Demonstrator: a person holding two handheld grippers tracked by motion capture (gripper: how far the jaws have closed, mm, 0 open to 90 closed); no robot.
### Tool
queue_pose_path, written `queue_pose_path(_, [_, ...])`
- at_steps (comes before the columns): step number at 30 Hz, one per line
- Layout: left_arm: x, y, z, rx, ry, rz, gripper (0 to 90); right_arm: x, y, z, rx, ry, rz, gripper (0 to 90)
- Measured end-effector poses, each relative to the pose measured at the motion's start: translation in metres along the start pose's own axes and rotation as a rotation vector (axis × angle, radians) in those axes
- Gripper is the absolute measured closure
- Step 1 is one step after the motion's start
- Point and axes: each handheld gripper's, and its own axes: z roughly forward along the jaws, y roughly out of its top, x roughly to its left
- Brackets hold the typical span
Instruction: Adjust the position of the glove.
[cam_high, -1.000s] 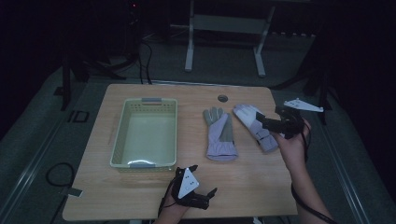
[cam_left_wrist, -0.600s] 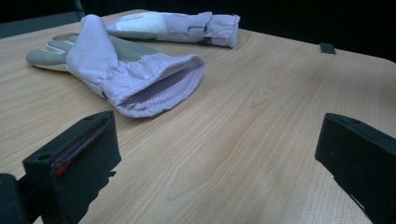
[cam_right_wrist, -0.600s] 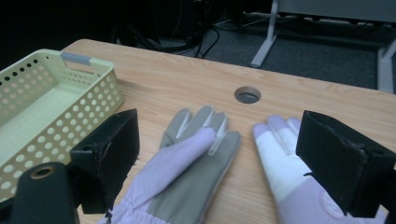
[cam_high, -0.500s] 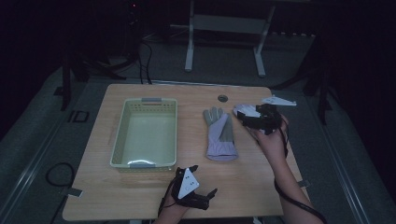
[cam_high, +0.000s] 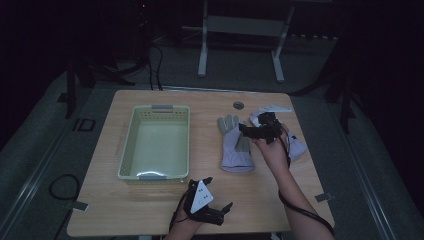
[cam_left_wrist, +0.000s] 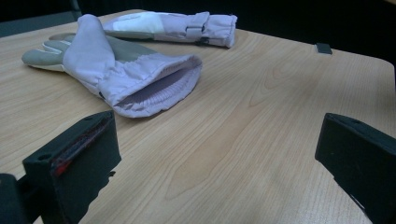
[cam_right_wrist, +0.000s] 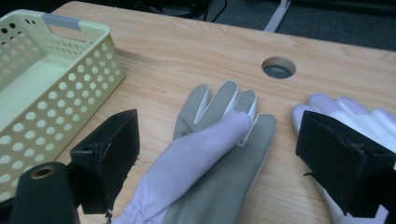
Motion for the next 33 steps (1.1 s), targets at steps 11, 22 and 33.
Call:
queue_pose_path(11, [0.000,0.000,0.000,-0.001,-0.004,-0.005,0.1,0.002,-0.015,0.040,0.076,0.005,0.037,14.6])
queue_pose_path(22, [0.000,0.000,0.000,-0.001,-0.009,-0.007,0.1,-0.004,-0.039,0.069,0.156,0.012,0.111,22.6])
queue_pose_path(33, [0.000,0.000,0.000,0.001,-0.010,-0.006,0.1,-0.003,-0.051,0.082,0.220,0.007,0.069,40.4])
